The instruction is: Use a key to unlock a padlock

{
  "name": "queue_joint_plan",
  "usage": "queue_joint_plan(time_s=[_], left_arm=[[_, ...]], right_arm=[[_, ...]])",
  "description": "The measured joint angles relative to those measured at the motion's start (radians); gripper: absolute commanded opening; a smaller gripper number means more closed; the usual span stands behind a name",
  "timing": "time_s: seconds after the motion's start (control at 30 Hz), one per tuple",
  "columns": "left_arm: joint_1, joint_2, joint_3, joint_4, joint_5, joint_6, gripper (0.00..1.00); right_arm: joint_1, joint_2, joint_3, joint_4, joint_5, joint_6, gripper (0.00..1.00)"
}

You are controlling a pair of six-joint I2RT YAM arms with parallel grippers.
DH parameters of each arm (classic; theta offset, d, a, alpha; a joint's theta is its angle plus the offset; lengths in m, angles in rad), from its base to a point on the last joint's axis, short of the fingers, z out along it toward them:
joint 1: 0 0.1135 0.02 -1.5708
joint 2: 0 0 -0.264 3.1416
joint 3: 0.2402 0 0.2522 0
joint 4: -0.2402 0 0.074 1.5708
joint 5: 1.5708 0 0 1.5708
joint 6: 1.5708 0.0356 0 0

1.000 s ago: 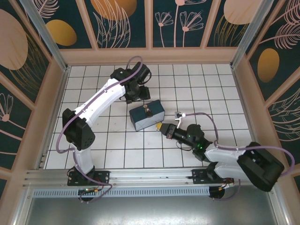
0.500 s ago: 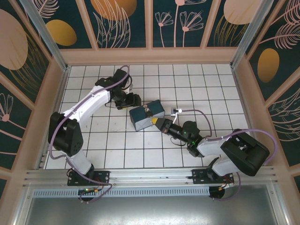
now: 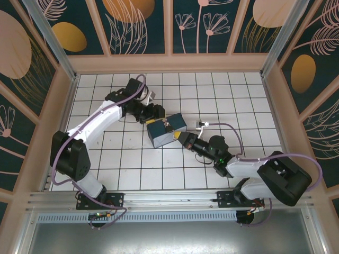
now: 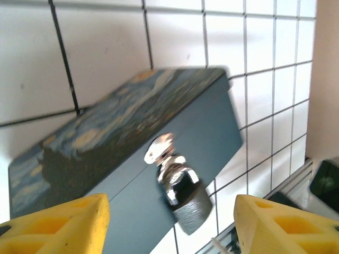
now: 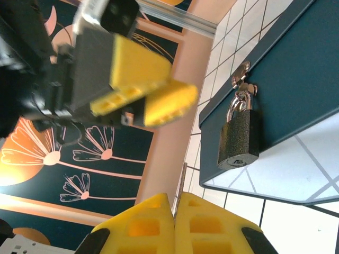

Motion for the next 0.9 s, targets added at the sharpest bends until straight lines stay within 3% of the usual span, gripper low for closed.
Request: queue_joint_plan(time_s=[0.13,0.37,0.63,0.9], left_arm=[[0.015,0.011,0.092,0.007,-0.033,0.025,0.64],[0.036,0.090,0.024,0.054,-0.081,0.077,0.63],[0.039,0.108,-0.116,0.170,0.087,0.079,0.63],[0.039,0.013,-0.247,0.250,0.221,0.002,0.63]], right_arm=[[0.000,-0.019,0.003,-0.052,-0.005,-0.012,0.00],[0.000,-0.008,0.005,-0.059,-0.005,-0.018,0.00],[0.000,0.126,0.005,0.070,-0.031,0.004,0.00],[0.000,0.121,-0.023,0.108,-0.035,0.027,0.00]])
